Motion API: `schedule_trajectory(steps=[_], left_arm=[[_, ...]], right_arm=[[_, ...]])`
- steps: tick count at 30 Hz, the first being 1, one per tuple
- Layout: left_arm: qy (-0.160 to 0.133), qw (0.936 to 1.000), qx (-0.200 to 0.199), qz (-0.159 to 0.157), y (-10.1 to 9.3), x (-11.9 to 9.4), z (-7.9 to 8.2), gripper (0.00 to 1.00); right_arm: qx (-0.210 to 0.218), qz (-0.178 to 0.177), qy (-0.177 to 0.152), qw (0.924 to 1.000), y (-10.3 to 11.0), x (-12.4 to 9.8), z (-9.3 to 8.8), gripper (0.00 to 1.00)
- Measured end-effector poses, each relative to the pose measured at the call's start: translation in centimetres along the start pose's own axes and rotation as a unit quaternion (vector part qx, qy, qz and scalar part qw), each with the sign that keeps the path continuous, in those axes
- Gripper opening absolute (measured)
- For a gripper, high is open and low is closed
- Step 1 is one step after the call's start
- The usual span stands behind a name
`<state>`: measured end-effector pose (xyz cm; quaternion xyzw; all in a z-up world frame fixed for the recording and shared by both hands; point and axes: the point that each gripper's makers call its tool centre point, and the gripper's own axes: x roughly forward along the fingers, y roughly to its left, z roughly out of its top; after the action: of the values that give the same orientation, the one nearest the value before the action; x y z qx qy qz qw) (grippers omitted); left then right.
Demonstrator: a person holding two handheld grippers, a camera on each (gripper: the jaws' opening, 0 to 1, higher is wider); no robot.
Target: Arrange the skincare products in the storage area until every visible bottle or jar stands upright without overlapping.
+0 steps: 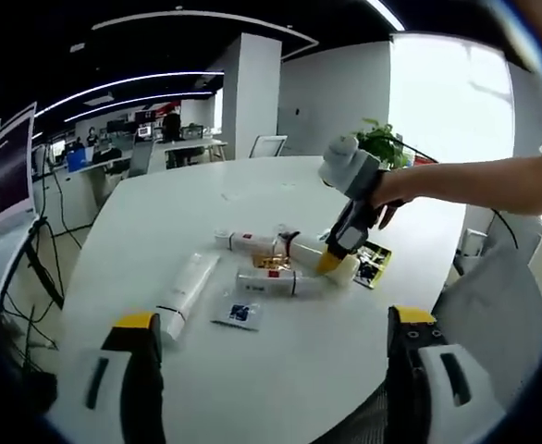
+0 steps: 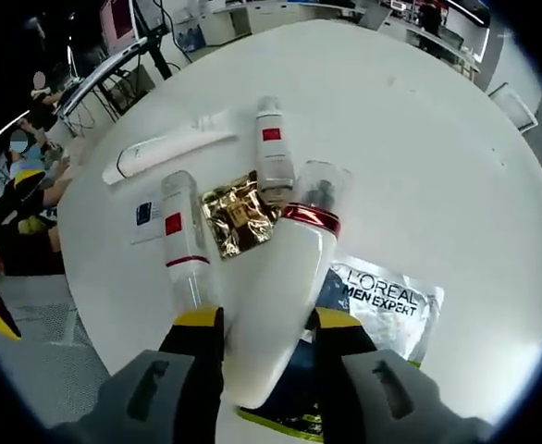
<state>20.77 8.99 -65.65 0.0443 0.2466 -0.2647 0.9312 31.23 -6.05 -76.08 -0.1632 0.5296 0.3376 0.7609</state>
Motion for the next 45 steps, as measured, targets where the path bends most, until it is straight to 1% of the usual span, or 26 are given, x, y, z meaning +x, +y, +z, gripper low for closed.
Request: schedule_trajectory(steps=[3,6,11,13,15,18,19,21,22,24,25,26,27,28,30,31,32,34,35,37,39,40,41,43,44,45], left_arm=[[0.025,0.9989,0.026,-0.031,-0.7,0.2,0.0,0.97],[0.029,0.9968,0.060,-0.044,-0.8,0.6,1.0,0.97],[0.026,0.9947,0.074,-0.066,-1.2,2.2,2.7,0.96],[0.029,0.9935,0.076,-0.079,-1.4,3.0,3.0,0.94],[0.039,0.9918,0.070,-0.100,-1.7,3.9,3.0,0.90],[0.042,0.9919,0.042,-0.112,-1.7,5.6,3.1,0.89],[0.045,0.9915,0.020,-0.121,-1.9,6.1,3.0,0.87],[0.047,0.9887,-0.014,-0.142,-2.2,7.0,3.0,0.81],[0.046,0.9879,-0.024,-0.146,-2.3,7.4,3.0,0.79],[0.045,0.9873,-0.028,-0.150,-2.3,8.1,3.1,0.77],[0.054,0.9864,-0.033,-0.152,-2.2,8.6,2.8,0.76],[0.054,0.9860,-0.036,-0.153,-2.2,8.8,2.9,0.74],[0.053,0.9853,-0.043,-0.157,-2.3,9.0,2.9,0.72],[0.054,0.9831,-0.056,-0.165,-2.8,9.2,3.1,0.70],[0.049,0.9816,-0.071,-0.171,-2.9,9.8,3.4,0.68],[0.049,0.9808,-0.073,-0.174,-3.1,10.0,3.4,0.67],[0.053,0.9786,-0.084,-0.180,-3.6,10.2,3.3,0.66],[0.054,0.9768,-0.096,-0.184,-3.6,10.7,3.3,0.63],[0.054,0.9731,-0.123,-0.187,-3.6,11.1,3.3,0.61],[0.048,0.9669,-0.156,-0.196,-3.6,11.7,3.7,0.58],[0.044,0.9611,-0.184,-0.201,-3.5,12.2,4.1,0.56],[0.046,0.9594,-0.193,-0.201,-3.3,12.5,4.1,0.56],[0.049,0.9601,-0.190,-0.199,-3.2,12.8,3.9,0.56],[0.061,0.9578,-0.200,-0.197,-3.1,13.5,3.4,0.54],[0.064,0.9570,-0.204,-0.196,-2.9,13.8,3.3,0.54],[0.067,0.9553,-0.212,-0.195,-2.9,14.1,3.1,0.55]], right_arm=[[0.001,0.001,0.002,1.0000,0.3,0.3,-0.1,0.38],[-0.012,-0.004,0.009,0.9999,0.4,0.4,-0.1,0.38],[-0.014,-0.007,0.020,0.9997,0.3,0.5,-0.1,0.36],[-0.009,-0.009,0.023,0.9997,0.3,0.4,-0.1,0.35],[-0.008,-0.008,0.022,0.9997,0.4,0.4,-0.2,0.34],[-0.009,-0.002,0.014,0.9999,0.6,0.4,-0.3,0.32],[-0.005,0.001,0.010,0.9999,0.5,0.4,-0.1,0.32],[0.002,0.002,0.005,1.0000,0.3,0.5,0.0,0.31],[0.005,0.003,0.003,1.0000,0.3,0.5,0.0,0.31],[0.010,0.008,-0.004,0.9999,0.3,0.5,0.0,0.30],[0.011,0.010,-0.007,0.9999,0.4,0.5,0.0,0.29],[0.012,0.011,-0.010,0.9998,0.4,0.5,0.0,0.29],[0.012,0.012,-0.011,0.9998,0.4,0.5,0.0,0.28],[0.014,0.014,-0.013,0.9997,0.5,0.5,0.0,0.28],[0.022,0.019,-0.016,0.9995,0.4,0.4,0.1,0.28],[0.032,0.025,-0.027,0.9988,0.4,0.5,0.4,0.27],[0.039,0.028,-0.032,0.9983,0.4,0.5,0.4,0.27],[0.058,0.043,-0.046,0.9963,0.3,0.4,0.5,0.27],[0.058,0.045,-0.045,0.9963,0.1,0.4,0.5,0.27],[0.070,0.054,-0.050,0.9948,0.1,0.3,0.5,0.26],[0.093,0.071,-0.059,0.9913,0.3,0.3,0.6,0.26],[0.107,0.080,-0.065,0.9889,0.3,0.3,0.7,0.26],[0.125,0.092,-0.072,0.9853,0.2,0.2,0.9,0.26],[0.146,0.108,-0.081,0.9800,0.2,-0.1,0.9,0.26],[0.159,0.117,-0.087,0.9765,0.2,-0.1,0.9,0.26],[0.183,0.131,-0.098,0.9695,0.3,-0.4,0.8,0.26]])
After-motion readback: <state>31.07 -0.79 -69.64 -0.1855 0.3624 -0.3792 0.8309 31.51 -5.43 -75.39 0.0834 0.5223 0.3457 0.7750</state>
